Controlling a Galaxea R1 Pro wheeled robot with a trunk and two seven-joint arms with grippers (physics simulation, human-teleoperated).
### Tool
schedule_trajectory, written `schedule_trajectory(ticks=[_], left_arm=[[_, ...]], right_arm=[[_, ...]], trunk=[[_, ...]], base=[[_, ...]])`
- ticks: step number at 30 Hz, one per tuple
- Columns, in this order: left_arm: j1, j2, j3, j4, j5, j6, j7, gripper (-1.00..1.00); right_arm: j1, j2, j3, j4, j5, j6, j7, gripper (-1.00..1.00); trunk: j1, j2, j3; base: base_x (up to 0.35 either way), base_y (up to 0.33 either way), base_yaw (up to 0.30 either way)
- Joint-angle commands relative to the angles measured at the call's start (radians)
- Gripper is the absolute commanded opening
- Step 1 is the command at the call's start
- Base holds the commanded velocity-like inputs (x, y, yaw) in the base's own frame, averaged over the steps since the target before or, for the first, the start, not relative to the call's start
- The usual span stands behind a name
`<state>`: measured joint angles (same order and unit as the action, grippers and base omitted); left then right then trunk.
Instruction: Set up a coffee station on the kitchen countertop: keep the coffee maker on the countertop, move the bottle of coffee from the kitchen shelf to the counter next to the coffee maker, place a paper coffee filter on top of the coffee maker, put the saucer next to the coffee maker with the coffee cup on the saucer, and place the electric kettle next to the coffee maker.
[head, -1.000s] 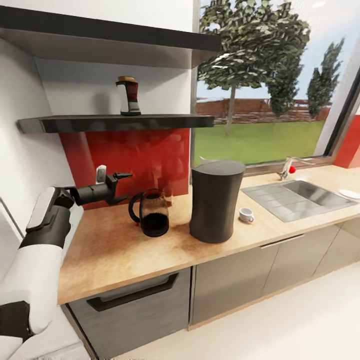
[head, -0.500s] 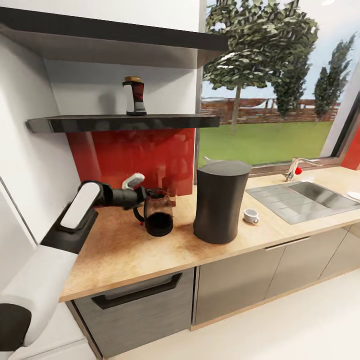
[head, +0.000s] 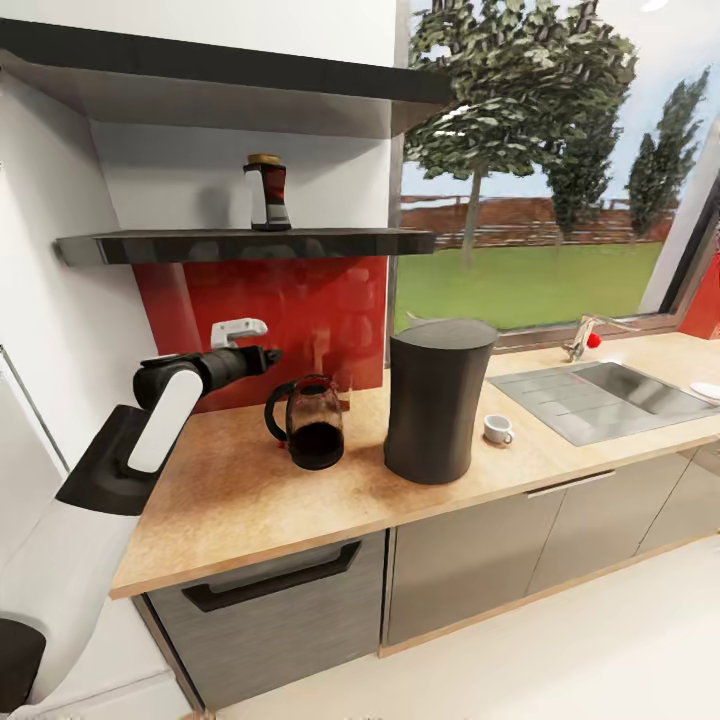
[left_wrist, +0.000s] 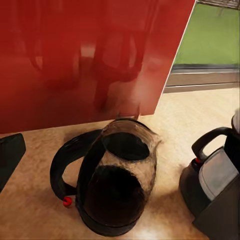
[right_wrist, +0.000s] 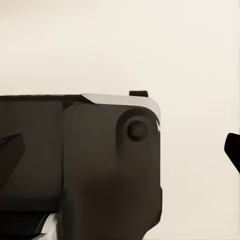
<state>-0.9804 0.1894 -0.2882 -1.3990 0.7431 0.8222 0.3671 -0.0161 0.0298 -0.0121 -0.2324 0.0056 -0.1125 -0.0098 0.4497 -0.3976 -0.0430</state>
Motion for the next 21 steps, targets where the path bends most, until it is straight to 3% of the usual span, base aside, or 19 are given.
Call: schedule_trajectory(ticks=[1, 5, 11, 21], left_arm=[[-0.001, 0.001, -0.001, -0.001, 0.005, 0.0, 0.007, 1.0], [-0.001, -0.002, -0.002, -0.009, -0.002, -0.001, 0.002, 1.0], [-0.001, -0.004, -0.001, -0.015, -0.004, -0.001, 0.001, 1.0], [-0.001, -0.004, -0.003, -0.015, -0.004, -0.001, 0.001, 1.0]], right_arm=[[-0.001, 0.0, -0.001, 0.001, 0.001, -0.003, -0.001, 1.0], [-0.001, -0.001, -0.002, 0.001, 0.0, -0.003, -0.002, 1.0], [-0.001, 0.001, -0.003, 0.001, -0.001, -0.003, -0.002, 1.0], [-0.001, 0.001, -0.003, 0.002, -0.001, -0.003, -0.002, 1.0]], trunk=[[0.0, -0.002, -0.002], [0.0, -0.002, -0.002], [0.0, -0.002, -0.002], [0.0, -0.002, -0.002]], base=[[-0.223, -0.146, 0.0], [-0.223, -0.174, 0.097], [-0.052, -0.253, 0.258], [0.2, -0.2, 0.277]])
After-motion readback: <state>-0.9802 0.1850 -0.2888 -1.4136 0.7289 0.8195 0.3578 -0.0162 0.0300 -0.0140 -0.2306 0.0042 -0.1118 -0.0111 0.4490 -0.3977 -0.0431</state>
